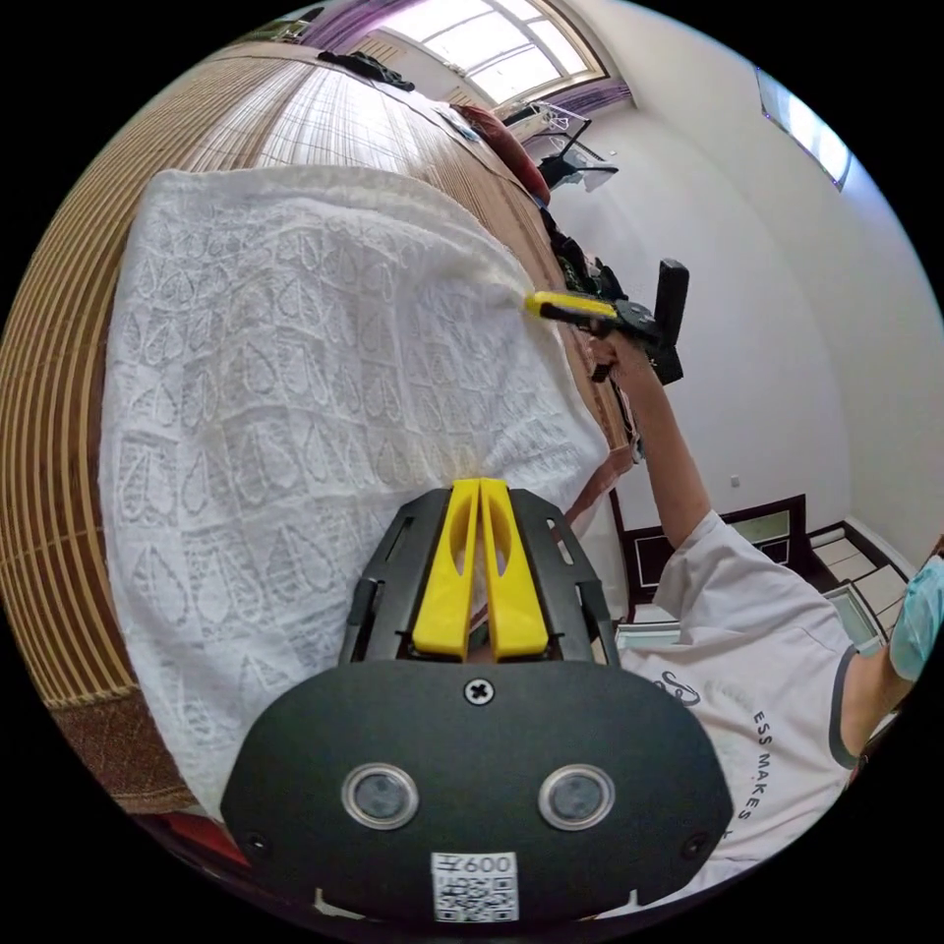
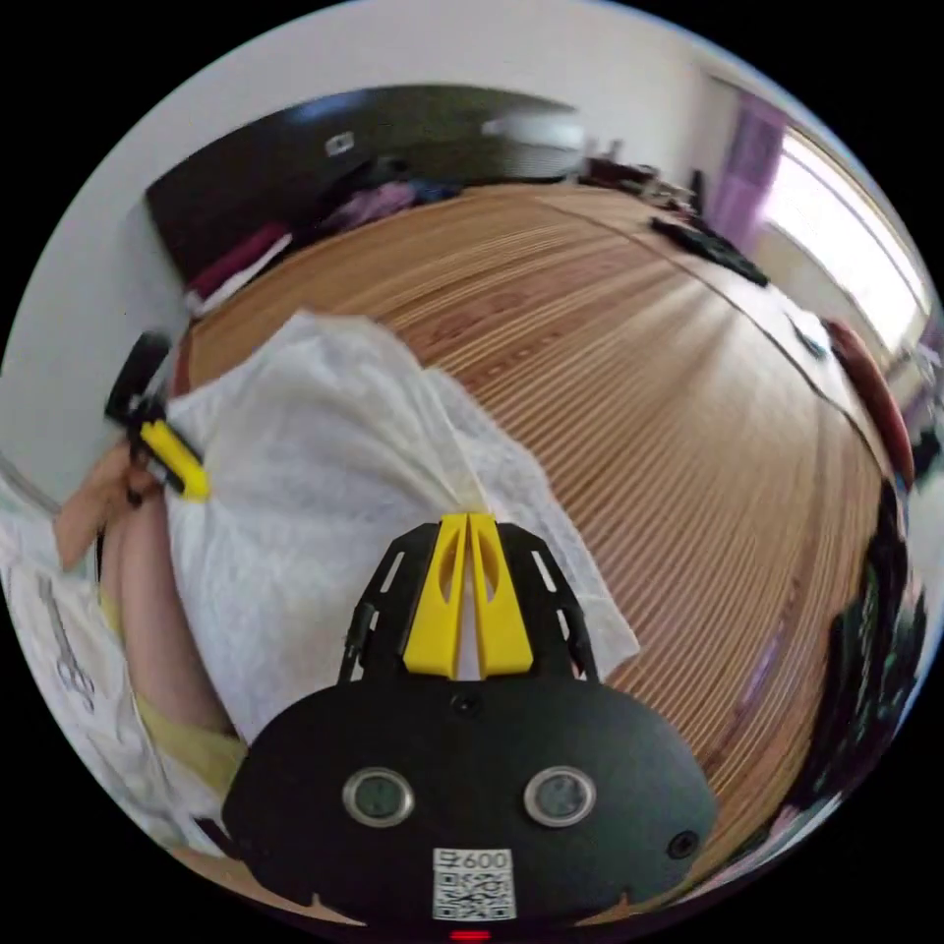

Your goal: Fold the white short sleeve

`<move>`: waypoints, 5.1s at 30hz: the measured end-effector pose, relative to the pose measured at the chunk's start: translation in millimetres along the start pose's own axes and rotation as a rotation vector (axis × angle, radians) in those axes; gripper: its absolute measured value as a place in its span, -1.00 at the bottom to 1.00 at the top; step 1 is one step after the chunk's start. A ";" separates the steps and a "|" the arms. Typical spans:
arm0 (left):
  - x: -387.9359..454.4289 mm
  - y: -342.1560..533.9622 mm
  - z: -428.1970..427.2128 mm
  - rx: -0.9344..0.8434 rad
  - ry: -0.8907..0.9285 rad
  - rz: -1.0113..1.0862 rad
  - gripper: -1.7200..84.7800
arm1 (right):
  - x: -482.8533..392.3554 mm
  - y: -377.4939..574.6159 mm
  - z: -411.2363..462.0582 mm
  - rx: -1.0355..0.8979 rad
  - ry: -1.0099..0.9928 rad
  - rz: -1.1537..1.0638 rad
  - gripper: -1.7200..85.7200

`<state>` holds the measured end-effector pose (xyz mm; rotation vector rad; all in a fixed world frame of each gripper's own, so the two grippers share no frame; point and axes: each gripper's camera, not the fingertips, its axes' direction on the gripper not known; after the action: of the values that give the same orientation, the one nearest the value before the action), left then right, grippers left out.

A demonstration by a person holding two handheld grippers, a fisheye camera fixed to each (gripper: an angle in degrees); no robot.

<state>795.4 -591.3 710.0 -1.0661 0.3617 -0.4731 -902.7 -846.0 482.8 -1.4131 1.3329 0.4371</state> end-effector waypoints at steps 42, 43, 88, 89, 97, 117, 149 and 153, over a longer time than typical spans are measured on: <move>12.4 -38.2 -336.0 0.475 -0.230 -0.051 -0.96 | 60.9 75.0 -226.9 0.248 0.073 0.237 -0.98; 31.6 -49.7 -315.2 0.373 -0.201 -0.008 -0.96 | 45.8 60.6 -221.0 0.166 -0.015 0.168 -0.98; 174.9 547.2 -84.2 0.288 -1.237 0.849 -0.78 | -221.8 542.6 -320.8 0.560 0.445 -0.029 -0.96; 169.0 548.5 -62.4 0.157 -1.308 0.919 -0.76 | -225.1 547.0 -322.7 0.572 0.389 -0.027 -0.94; 96.6 587.2 72.0 -0.277 -1.587 1.309 -0.75 | -280.8 549.6 -281.3 0.538 0.137 -0.136 -0.75; 19.1 612.6 61.7 -0.251 -1.546 1.154 -0.91 | -494.3 538.2 -53.1 0.320 0.128 -0.677 -0.66; -102.4 614.5 141.5 -0.124 -1.756 1.474 -0.90 | -530.4 576.7 128.2 0.299 0.578 -0.703 -0.85; -98.6 610.4 137.7 -0.062 -1.771 1.411 -0.92 | -511.8 583.5 156.6 0.188 0.778 -0.727 -0.82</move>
<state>899.6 -191.7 229.5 -0.6877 -0.5144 1.6974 -1502.8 -342.2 597.3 -1.8543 1.2633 -0.7706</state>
